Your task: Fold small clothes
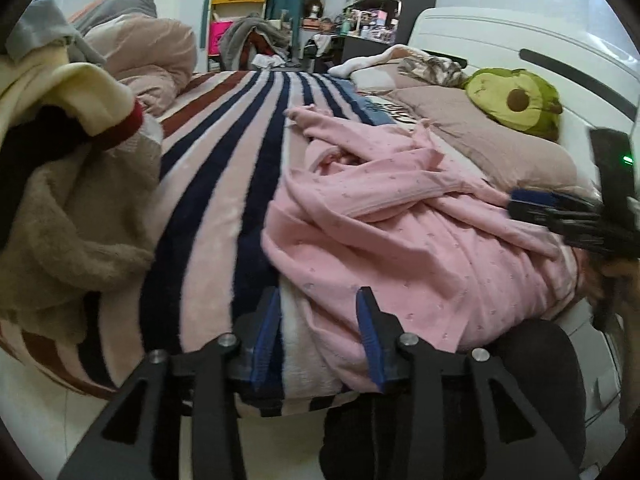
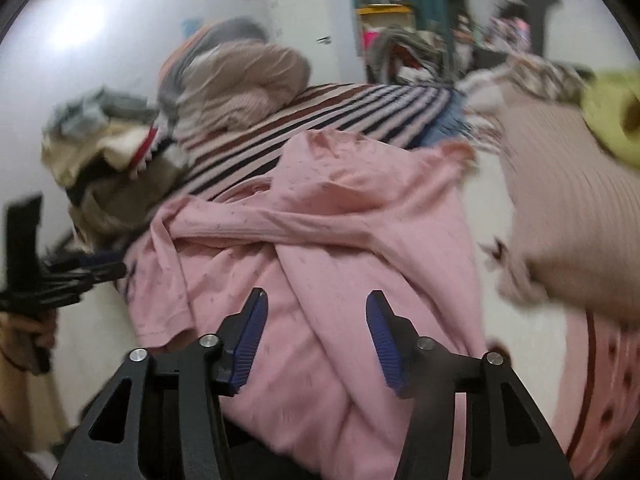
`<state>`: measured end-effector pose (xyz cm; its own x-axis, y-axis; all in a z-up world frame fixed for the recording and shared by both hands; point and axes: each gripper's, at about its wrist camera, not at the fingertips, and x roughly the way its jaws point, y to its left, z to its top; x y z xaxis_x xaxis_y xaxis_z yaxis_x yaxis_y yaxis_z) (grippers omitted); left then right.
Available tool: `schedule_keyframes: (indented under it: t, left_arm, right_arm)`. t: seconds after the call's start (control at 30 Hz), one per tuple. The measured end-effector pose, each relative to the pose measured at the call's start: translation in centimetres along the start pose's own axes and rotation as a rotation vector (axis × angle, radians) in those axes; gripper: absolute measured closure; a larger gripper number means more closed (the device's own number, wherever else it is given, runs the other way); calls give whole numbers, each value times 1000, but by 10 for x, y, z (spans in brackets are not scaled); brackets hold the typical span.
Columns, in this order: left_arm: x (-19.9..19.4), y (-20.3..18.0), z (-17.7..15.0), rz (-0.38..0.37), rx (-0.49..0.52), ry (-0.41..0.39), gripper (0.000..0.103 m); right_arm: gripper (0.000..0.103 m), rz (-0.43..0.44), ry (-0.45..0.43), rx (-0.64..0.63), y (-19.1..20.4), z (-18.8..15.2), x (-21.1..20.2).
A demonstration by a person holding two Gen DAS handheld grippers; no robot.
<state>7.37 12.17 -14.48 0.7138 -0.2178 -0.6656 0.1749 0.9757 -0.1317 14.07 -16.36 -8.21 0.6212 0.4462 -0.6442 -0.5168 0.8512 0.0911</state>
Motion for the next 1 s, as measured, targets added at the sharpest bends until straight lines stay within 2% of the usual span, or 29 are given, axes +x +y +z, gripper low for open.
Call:
schedule_keyframes:
  t: [0.07, 0.13, 0.3, 0.47, 0.63, 0.7, 0.77, 0.8, 0.87, 0.93, 1.0]
  left_arm:
    - [1, 0, 2, -16, -6, -5, 65]
    - [0, 3, 4, -32, -16, -15, 59]
    - [0, 6, 9, -60, -21, -37, 54]
    - [4, 10, 11, -75, -33, -47, 53]
    - [8, 9, 12, -69, -22, -44, 53]
    - [9, 9, 12, -69, -20, -45, 53]
    - [10, 9, 12, -72, -22, -42, 52]
    - [10, 8, 11, -73, -22, -40, 51]
    - [11, 6, 9, -84, -18, -36, 50]
    - [13, 2, 8, -104, -10, -28, 44]
    - [16, -5, 8, -117, 7, -19, 43]
  right_arm:
    - [45, -45, 16, -107, 16, 11, 19]
    - [42, -105, 24, -188, 26, 18, 36]
    - [40, -249, 57, -271, 28, 31, 68]
    - [38, -226, 104, -318, 30, 34, 90]
    - [40, -262, 71, -270, 27, 44, 97]
    - [51, -294, 47, -233, 20, 49, 95]
    - [85, -315, 37, -187, 11, 51, 93]
    - [93, -308, 40, -162, 6, 51, 94]
    - [99, -312, 38, -145, 1, 50, 92]
    - [100, -344, 5, -126, -4, 50, 84]
    - [101, -378, -34, -89, -13, 51, 71]
